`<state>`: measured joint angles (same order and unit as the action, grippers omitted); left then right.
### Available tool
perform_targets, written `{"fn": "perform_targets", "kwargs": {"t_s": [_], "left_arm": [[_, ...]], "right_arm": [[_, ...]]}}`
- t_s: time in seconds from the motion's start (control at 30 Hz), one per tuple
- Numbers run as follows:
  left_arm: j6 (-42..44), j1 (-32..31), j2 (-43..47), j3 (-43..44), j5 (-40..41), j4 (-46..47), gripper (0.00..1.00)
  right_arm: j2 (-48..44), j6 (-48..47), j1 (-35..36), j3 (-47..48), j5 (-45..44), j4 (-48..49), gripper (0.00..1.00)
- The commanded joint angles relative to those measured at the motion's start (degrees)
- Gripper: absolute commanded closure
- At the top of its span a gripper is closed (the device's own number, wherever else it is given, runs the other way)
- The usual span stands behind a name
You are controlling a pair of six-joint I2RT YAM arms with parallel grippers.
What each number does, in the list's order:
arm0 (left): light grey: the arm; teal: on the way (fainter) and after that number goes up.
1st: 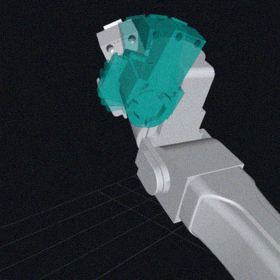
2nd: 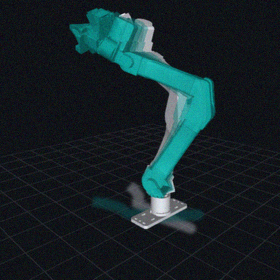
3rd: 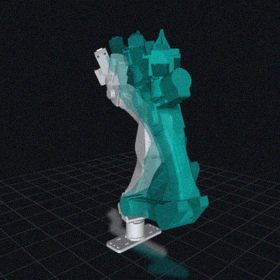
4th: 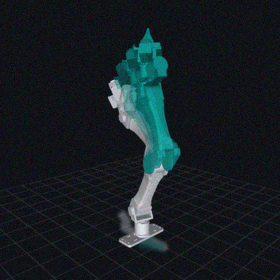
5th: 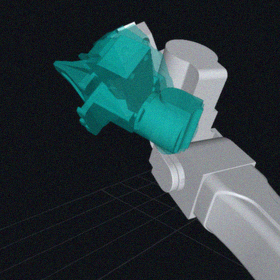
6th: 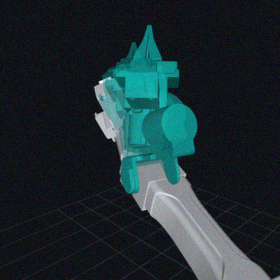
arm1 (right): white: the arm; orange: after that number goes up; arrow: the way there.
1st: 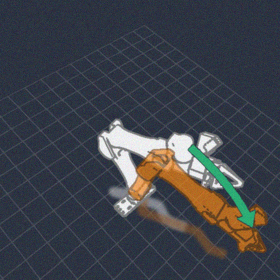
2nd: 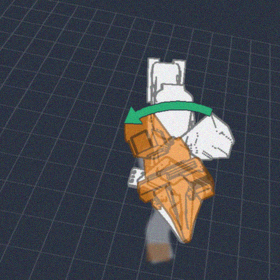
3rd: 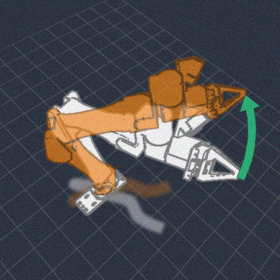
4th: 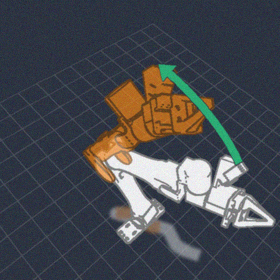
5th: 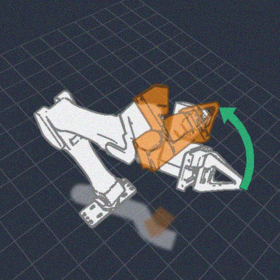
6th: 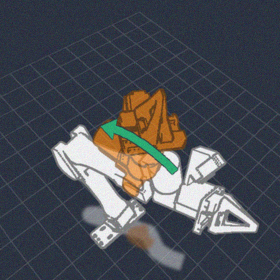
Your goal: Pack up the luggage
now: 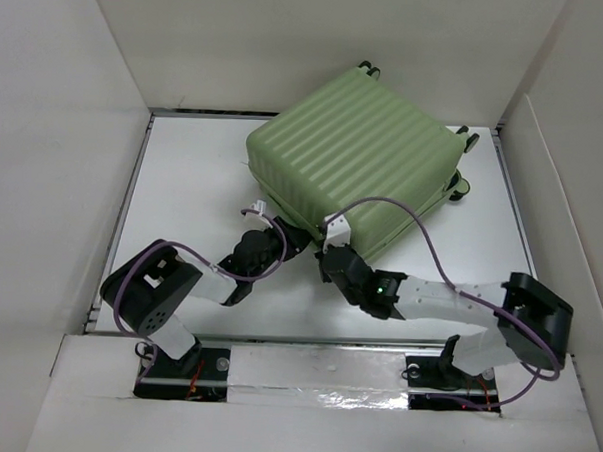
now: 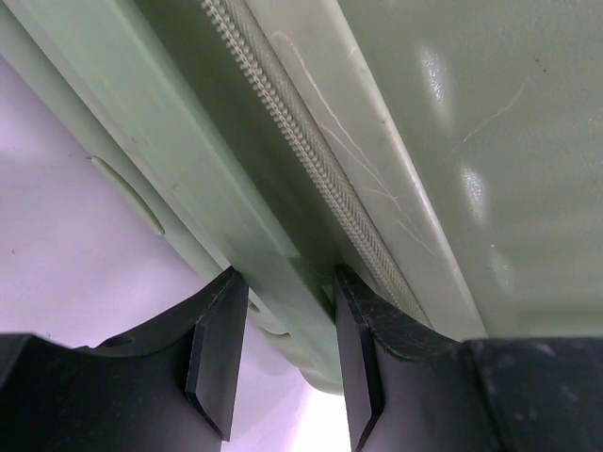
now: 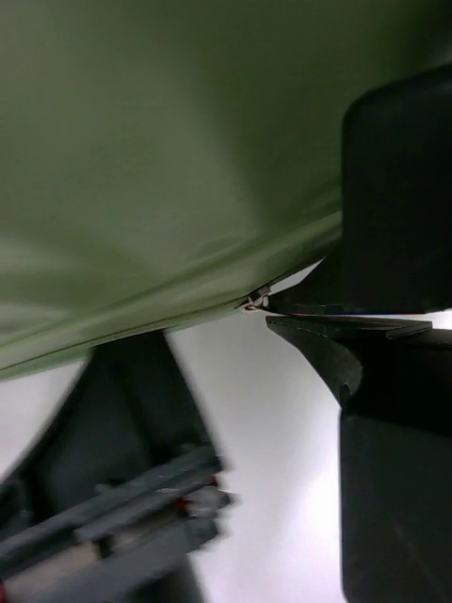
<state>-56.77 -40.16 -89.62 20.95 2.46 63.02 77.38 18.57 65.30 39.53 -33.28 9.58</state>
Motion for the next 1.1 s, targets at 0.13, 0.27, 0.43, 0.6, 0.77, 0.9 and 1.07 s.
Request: {"fn": "perform_targets", "kwargs": {"t_s": [0.13, 0.27, 0.43, 0.6, 0.77, 0.9, 1.07], "left_arm": [[9.6, -4.3, 2.5, 3.0, -4.9, -1.1, 0.88], [12.5, -1.2, 9.4, 0.3, -4.0, -6.5, 0.32], [16.6, 3.1, 27.9, -1.5, 1.8, -22.0, 0.19], [18.2, 10.2, 38.5, 5.9, 12.9, -33.4, 0.17], [6.0, 25.4, 30.2, 11.6, 2.5, -23.7, 0.23], [2.7, 31.4, 24.6, 16.3, 1.4, -23.9, 0.23], [2.5, 35.3, 17.4, 17.2, -7.8, -23.0, 0.29]], "right_arm": [[11.0, -2.4, 1.6, 12.8, 13.9, 17.1, 1.00], [4.9, -2.7, 2.1, 8.2, 14.1, 14.8, 1.00], [-4.9, -0.9, 2.1, -1.7, 18.5, 14.5, 1.00], [-12.6, 0.5, 2.1, -6.5, 22.4, 12.7, 1.00], [-18.1, 0.6, 2.7, -7.8, 24.6, 7.0, 1.00], [-26.4, 0.7, 3.3, -9.9, 24.0, -0.2, 1.00], [-41.6, 0.0, 0.5, -12.2, 23.3, -13.7, 1.00]]}}
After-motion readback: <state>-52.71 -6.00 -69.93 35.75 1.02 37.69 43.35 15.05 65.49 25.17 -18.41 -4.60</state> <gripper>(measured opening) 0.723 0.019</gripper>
